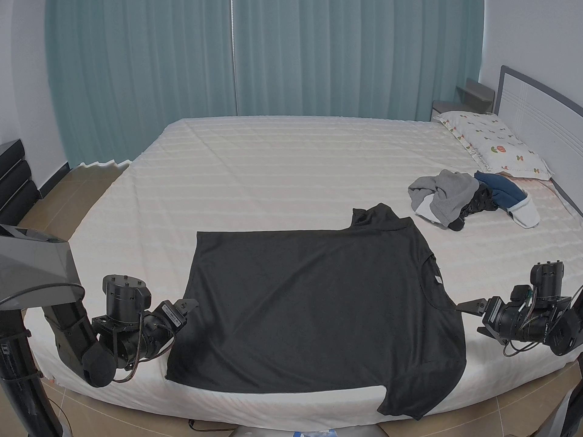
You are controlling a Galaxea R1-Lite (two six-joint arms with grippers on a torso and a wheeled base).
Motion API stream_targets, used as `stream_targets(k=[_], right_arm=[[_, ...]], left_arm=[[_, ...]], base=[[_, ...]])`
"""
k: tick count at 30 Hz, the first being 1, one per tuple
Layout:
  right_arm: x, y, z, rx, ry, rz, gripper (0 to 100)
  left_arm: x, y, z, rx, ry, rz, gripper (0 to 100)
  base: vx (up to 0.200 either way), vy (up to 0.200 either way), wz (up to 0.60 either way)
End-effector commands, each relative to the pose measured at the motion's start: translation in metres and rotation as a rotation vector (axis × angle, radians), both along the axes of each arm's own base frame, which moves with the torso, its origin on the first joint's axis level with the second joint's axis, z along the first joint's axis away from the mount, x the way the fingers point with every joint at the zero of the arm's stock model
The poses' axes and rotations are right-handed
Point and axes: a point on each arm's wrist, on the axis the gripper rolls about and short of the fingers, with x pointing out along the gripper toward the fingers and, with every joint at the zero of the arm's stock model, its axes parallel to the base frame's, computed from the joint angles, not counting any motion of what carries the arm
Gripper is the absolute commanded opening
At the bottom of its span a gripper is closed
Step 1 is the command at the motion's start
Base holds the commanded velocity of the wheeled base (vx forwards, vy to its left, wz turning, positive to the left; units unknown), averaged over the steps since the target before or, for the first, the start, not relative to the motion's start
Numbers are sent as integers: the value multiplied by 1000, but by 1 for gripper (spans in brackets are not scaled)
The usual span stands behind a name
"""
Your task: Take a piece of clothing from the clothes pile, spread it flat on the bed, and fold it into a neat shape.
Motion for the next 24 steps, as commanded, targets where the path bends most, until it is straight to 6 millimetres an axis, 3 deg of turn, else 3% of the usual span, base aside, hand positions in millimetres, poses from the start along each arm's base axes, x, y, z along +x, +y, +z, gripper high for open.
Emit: stream_targets(k=[1, 4, 8, 13, 24], right_arm=[[-4, 1, 0, 2, 4, 5, 100], [-6, 1, -2, 4, 15, 8, 100], [-8, 2, -3, 14, 22, 20, 100], [-10, 3, -3, 23, 29, 30, 100], [-10, 3, -4, 24, 32, 33, 100]], left_arm=[[-11, 2, 0, -16, 30, -33, 100], [-24, 7, -1, -90, 81, -127, 100], [-23, 20, -1, -136, 97, -140, 100], [-25, 34, -9, -58, 114, -162, 100], [-21, 33, -31, -27, 209, -181, 100]], base=[[0, 0, 0], [0, 0, 0], [0, 0, 0], [0, 0, 0], [0, 0, 0]])
